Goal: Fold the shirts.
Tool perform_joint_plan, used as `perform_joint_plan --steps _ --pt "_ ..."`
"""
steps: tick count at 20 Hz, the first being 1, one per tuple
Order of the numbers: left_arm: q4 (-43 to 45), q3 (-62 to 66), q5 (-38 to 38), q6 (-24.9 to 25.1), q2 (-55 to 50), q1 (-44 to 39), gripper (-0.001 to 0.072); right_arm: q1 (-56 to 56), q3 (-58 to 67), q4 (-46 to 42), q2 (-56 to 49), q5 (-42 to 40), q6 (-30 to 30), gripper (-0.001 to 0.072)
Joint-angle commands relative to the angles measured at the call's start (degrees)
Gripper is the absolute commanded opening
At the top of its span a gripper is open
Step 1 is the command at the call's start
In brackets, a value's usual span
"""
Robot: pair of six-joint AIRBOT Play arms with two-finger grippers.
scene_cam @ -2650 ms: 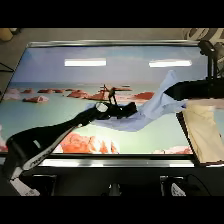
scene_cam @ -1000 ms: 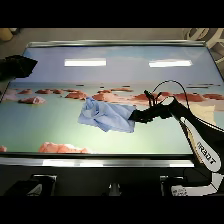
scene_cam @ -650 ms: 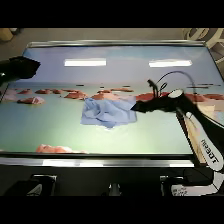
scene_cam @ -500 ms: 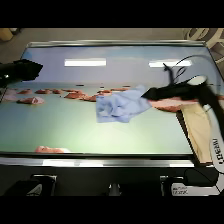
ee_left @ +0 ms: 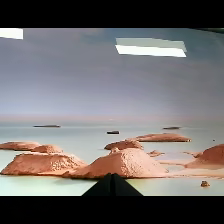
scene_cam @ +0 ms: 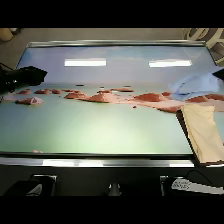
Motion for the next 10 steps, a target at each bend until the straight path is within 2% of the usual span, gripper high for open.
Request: perform_joint_plan --steps 1,7,10 --pt "0.0 -0.26 0.81 0.02 -0.02 -0.02 0.0021 -8.7 1.57 -0.09 0.37 3.02 1.22 0.0025" --pt "0.02 -0.26 1.9 0.04 -0.04 -0.02 0.0021 -15.74 1.68 -2.14 2.1 13.55 3.61 0.0025" --pt "0.02 -0.28 4.48 0.04 -0.04 -0.02 0.0021 -13.57 1.68 0.94 2.4 9.27 3.32 0.0025"
